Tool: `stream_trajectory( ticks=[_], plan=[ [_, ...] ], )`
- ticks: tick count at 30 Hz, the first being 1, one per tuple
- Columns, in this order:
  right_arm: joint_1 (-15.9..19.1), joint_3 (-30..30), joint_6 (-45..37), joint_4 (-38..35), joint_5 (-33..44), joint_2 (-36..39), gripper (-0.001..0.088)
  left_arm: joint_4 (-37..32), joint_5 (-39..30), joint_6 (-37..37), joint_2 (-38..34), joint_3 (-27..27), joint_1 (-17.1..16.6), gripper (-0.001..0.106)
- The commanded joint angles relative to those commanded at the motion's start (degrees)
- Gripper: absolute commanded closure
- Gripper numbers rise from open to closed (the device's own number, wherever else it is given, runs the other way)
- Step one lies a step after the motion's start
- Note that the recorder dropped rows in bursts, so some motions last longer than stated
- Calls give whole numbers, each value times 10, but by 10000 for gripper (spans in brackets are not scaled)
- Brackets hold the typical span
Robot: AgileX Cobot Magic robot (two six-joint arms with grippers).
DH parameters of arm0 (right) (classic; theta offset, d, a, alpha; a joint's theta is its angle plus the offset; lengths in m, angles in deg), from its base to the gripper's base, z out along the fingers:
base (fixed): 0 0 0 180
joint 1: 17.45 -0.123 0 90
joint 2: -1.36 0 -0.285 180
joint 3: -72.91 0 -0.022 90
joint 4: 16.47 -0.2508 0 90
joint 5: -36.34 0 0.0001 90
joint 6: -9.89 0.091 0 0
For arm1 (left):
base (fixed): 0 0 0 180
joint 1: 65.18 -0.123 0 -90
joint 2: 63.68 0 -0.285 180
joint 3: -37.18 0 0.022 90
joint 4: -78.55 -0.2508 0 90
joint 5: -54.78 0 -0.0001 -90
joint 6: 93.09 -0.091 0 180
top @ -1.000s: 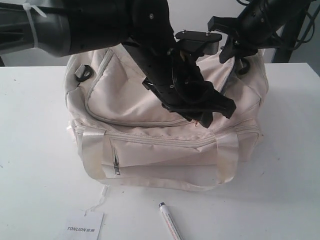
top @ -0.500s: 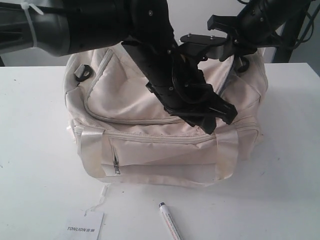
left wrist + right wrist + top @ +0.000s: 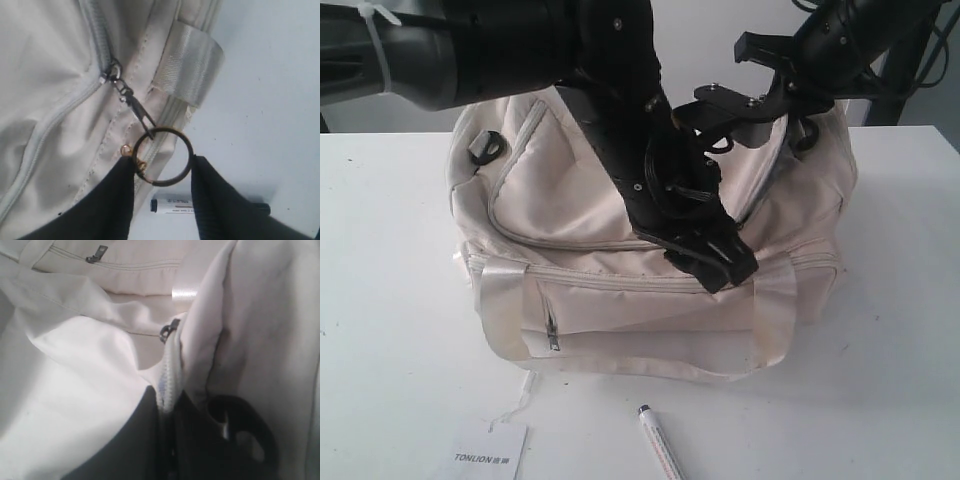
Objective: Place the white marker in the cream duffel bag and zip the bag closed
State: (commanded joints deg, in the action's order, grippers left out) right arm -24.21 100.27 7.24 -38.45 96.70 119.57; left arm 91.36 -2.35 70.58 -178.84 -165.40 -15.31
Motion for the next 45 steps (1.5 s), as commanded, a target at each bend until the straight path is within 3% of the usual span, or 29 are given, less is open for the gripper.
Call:
stream_trajectory(
  ticks=[8, 13, 17, 21, 28, 36, 45],
  plan=[
    [0, 0, -1, 8, 16, 0, 868, -30, -5, -143, 0, 0, 0, 1053],
    [0, 0, -1, 12, 23, 0, 854, -86, 6, -143, 0, 0, 0, 1053],
    [0, 0, 5, 9, 24, 0, 642, -86, 41, -143, 0, 0, 0, 1053],
    [0, 0, 30, 12, 31, -29, 528, -81, 51, -143, 0, 0, 0, 1053],
    [-1, 0, 43, 12, 96, -53, 522, -81, 64, -145, 0, 0, 0, 1053],
    [-2, -29, 43, 12, 96, -60, 400, -81, 84, -145, 0, 0, 0, 1053],
    [-25, -87, 41, 13, 96, -60, 391, -80, 95, -151, 0, 0, 0, 1053]
  ],
)
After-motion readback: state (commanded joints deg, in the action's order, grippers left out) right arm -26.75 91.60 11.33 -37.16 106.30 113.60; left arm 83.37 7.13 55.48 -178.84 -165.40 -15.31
